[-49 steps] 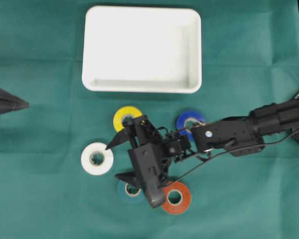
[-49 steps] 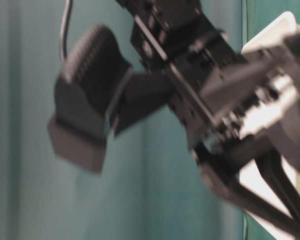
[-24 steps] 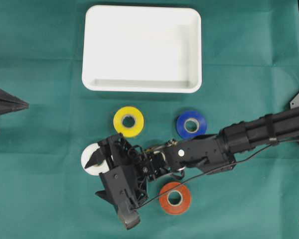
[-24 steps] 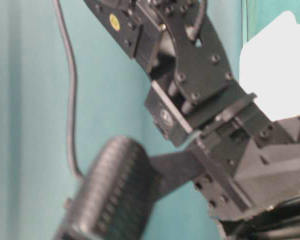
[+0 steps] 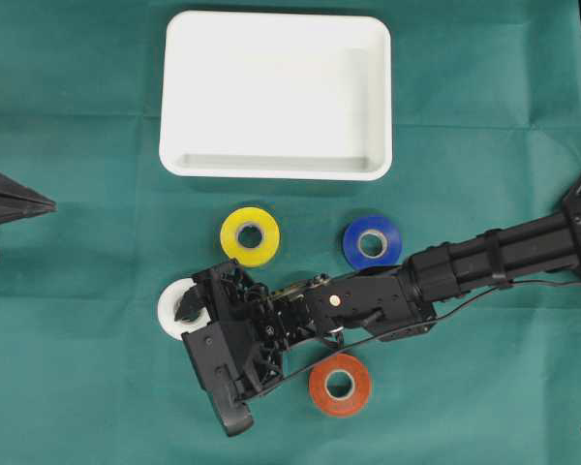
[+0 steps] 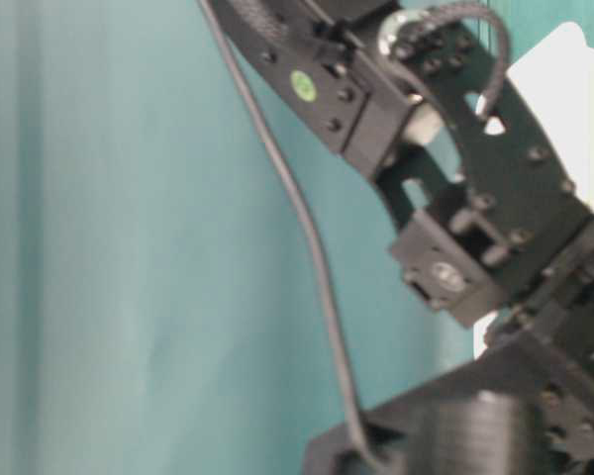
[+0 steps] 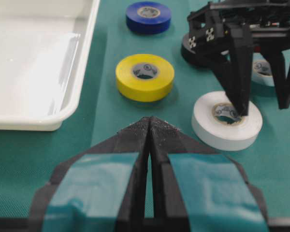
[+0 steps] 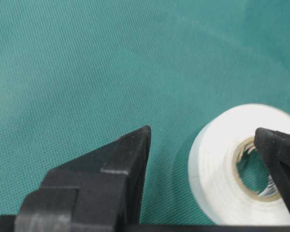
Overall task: Put the tape into the white case with the right arm.
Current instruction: 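Close the right gripper inside the white tape roll's core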
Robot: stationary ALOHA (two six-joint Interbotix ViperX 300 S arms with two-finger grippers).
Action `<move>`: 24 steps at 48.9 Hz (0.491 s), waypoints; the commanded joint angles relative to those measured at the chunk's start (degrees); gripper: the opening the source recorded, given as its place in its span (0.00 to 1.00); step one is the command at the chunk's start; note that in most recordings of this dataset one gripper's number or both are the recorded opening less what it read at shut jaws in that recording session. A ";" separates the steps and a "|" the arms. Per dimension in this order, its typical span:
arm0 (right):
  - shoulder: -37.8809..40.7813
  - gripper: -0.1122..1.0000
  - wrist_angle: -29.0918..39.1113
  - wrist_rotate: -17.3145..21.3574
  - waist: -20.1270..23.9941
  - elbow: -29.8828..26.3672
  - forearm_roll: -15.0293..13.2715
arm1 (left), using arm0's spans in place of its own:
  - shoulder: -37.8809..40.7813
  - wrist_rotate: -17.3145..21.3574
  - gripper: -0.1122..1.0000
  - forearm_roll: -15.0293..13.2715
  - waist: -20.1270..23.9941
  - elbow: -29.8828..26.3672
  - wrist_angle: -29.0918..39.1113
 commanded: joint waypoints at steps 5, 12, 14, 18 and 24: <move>-0.26 0.70 2.29 2.81 -0.88 -1.14 -0.09 | 0.44 -0.09 0.10 0.18 -0.18 -0.53 -0.18; -0.18 0.70 2.90 3.52 -0.88 -1.23 -0.09 | 0.44 0.00 0.10 0.18 -0.18 -0.53 -0.18; -0.18 0.70 2.90 3.52 -0.79 -1.23 -0.09 | 0.44 0.00 0.10 0.09 -0.18 -0.62 -0.18; -0.26 0.69 2.90 3.52 -0.88 -1.23 -0.09 | 0.44 0.00 0.10 0.09 -0.18 -0.53 -0.18; -0.18 0.58 2.90 3.60 -0.88 -1.23 -0.09 | 0.44 0.00 0.10 0.18 -0.18 -0.53 -0.26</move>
